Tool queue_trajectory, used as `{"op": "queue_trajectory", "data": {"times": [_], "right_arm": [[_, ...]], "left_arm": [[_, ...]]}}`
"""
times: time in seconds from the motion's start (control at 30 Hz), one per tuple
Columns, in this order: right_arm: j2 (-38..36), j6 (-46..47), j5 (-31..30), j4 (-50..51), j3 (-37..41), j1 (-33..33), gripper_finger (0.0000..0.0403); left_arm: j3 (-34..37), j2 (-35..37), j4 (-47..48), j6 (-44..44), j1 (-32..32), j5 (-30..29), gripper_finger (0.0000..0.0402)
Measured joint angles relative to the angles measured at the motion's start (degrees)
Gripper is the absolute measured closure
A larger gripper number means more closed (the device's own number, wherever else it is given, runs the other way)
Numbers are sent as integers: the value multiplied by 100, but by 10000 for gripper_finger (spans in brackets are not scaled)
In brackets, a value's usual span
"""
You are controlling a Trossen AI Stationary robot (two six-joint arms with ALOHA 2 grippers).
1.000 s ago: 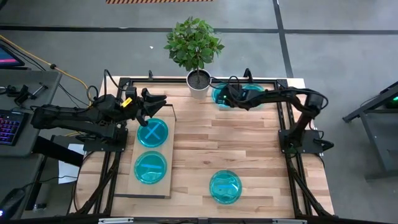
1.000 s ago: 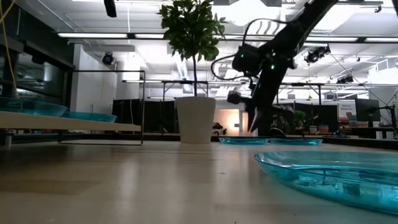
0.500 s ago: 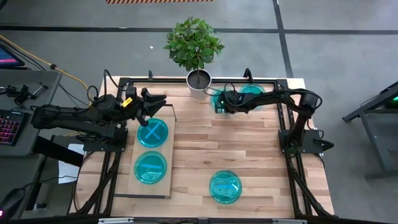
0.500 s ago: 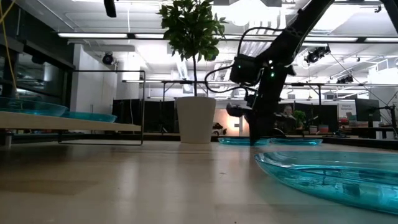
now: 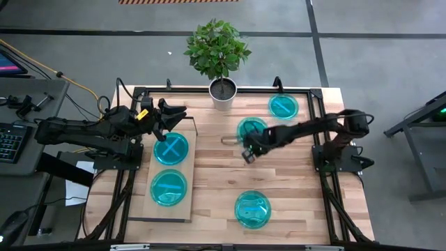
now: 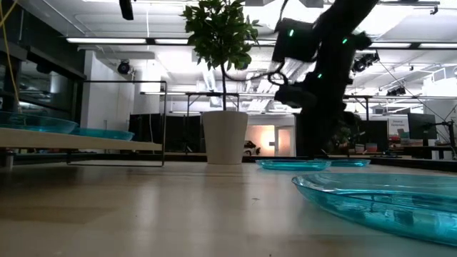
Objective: Place and stack plates onto a shelf
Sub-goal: Stack the top left blue plate on the bottom blue plate on the shelf
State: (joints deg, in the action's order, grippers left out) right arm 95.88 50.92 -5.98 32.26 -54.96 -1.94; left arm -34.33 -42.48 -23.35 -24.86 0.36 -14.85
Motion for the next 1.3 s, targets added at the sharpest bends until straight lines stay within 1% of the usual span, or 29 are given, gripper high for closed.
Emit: {"op": "queue_trajectory", "data": {"times": [0.17,0.23,0.3,0.43,0.57,0.63,0.73,0.87,0.97,1.03,1.13,1.3], "right_arm": [[-62,741,-70,-25,0,813,403],[-166,1025,-288,-13,0,1057,403],[-339,1322,-648,161,0,1265,403],[-753,2012,-1335,1050,-2,1527,403],[-1160,2737,-1691,2429,35,1545,403],[-1497,3039,-1810,2604,271,1494,403],[-2219,3475,-1805,2161,1001,1426,402],[-3394,4178,-1854,858,2205,1428,394],[-4170,4659,-2254,-100,2947,1426,371],[-4535,4857,-2622,-547,3292,1425,350],[-4772,5138,-3176,-796,3540,1376,316],[-4567,5318,-3600,-1070,3558,1128,263]], "left_arm": [[0,0,2,1,0,2,255],[0,0,-2,2,0,2,255],[0,0,0,0,0,2,255],[0,0,13,1,0,2,255],[0,0,22,2,0,2,255],[0,0,59,0,0,4,255],[0,-2,145,0,0,7,255],[0,-2,190,0,0,7,255],[0,-4,224,1,0,-87,255],[0,-4,235,0,0,-102,255],[0,-4,238,-3,0,-116,255],[0,-4,258,-37,0,-116,255]]}}
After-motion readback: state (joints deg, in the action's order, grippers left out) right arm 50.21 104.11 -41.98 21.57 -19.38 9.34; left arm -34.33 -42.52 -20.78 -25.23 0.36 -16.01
